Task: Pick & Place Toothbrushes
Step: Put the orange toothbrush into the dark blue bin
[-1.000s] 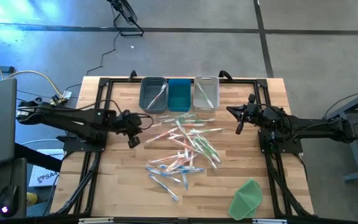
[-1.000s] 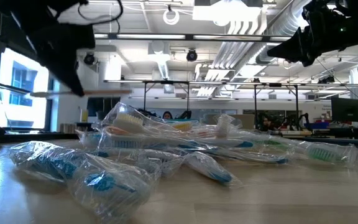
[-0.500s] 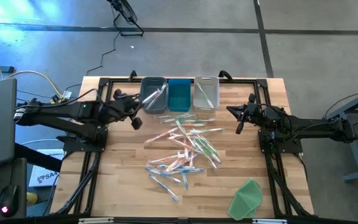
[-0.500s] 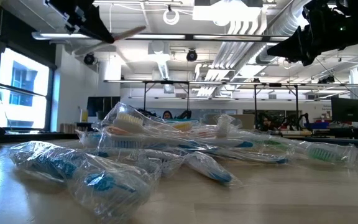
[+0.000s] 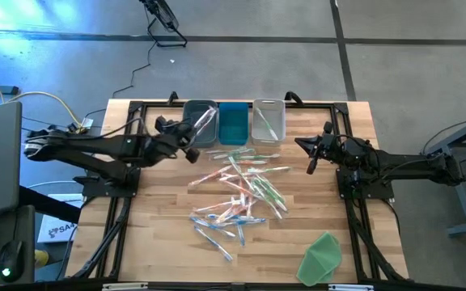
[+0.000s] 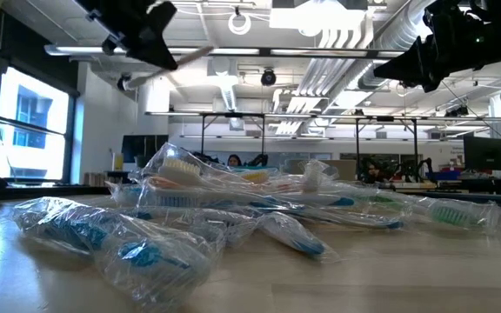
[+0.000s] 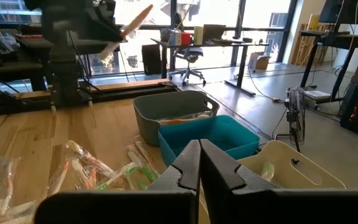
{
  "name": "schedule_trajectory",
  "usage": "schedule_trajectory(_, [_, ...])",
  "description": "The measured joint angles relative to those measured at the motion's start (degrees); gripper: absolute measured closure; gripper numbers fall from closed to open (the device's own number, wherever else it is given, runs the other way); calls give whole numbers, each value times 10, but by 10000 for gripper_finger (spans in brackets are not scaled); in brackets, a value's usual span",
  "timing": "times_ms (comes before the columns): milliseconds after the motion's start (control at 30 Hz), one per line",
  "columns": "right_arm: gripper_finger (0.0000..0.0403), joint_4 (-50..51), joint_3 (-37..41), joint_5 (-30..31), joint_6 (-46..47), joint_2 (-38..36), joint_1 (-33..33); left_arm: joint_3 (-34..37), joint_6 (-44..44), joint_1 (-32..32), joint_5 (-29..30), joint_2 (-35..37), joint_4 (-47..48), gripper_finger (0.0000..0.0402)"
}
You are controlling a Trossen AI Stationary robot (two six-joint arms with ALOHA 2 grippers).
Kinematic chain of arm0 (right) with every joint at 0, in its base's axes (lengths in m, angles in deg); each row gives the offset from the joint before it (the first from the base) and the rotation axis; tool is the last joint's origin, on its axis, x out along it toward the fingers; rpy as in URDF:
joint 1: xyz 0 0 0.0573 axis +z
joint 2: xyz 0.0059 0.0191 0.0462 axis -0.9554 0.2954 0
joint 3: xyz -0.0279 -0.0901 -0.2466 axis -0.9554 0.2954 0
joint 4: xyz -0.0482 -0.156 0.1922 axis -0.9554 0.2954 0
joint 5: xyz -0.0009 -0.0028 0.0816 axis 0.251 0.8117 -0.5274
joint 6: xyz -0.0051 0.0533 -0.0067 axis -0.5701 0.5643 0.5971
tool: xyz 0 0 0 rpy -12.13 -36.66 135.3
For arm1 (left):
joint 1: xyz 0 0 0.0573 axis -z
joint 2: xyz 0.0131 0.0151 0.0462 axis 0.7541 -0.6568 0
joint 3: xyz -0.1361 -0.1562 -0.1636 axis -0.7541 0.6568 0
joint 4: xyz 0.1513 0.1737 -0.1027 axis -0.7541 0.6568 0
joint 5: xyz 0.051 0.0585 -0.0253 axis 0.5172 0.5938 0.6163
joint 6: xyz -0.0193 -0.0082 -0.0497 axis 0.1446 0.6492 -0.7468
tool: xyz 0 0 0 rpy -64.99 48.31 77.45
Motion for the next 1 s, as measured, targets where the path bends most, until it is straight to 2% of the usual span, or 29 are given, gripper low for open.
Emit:
schedule_trajectory(167, [400, 0, 0, 0, -2, 0, 0, 0, -42, -78, -32, -46, -5, 387])
schedule_trajectory(467, [400, 0, 0, 0, -5, 0, 0, 0, -27, -216, -164, -103, -115, 387])
schedule_trajectory(767, [400, 0, 0, 0, -4, 0, 0, 0, -45, -291, -178, -156, -124, 387])
schedule_trajectory(1000, [401, 0, 0, 0, -4, 0, 0, 0, -75, -310, -200, -198, -134, 387])
